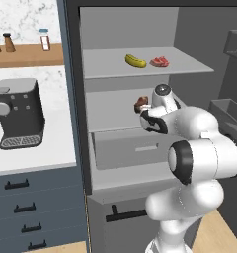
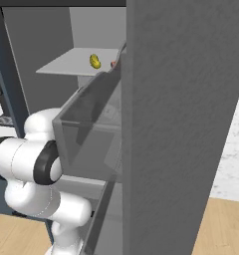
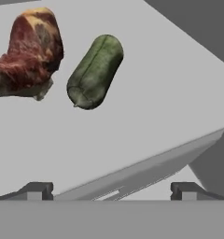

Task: Place one cucumber and one steak in each tupperware on the nearby counter, to pack two identical lunches.

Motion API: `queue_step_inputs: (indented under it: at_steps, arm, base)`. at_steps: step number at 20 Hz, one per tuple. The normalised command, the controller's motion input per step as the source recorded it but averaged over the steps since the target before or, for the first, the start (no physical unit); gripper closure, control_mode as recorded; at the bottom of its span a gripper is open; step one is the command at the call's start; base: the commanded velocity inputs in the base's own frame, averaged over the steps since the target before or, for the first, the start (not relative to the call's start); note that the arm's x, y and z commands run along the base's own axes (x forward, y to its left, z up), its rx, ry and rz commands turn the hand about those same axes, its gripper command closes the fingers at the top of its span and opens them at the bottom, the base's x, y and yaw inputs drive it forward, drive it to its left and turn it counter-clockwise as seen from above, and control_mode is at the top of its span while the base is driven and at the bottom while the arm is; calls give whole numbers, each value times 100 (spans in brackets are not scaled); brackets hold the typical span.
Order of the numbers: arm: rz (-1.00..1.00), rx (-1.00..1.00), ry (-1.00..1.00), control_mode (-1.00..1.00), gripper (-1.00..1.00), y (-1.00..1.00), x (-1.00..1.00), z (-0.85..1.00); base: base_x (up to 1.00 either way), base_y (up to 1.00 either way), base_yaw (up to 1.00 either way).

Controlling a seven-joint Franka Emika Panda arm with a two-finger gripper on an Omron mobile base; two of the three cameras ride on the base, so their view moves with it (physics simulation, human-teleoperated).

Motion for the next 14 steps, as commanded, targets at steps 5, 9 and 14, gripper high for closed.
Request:
queue_step_inputs:
  at_steps: [5, 9, 14]
  arm:
    - [1, 0, 0, -100, -100, 13, 2, 0]
    - [4, 0, -1, -100, -100, 30, 0, 1]
    - [6, 0, -3, -100, -100, 26, 5, 6]
  base:
    - [0, 0, 0]
    - [0, 0, 0]
    - [0, 0, 0]
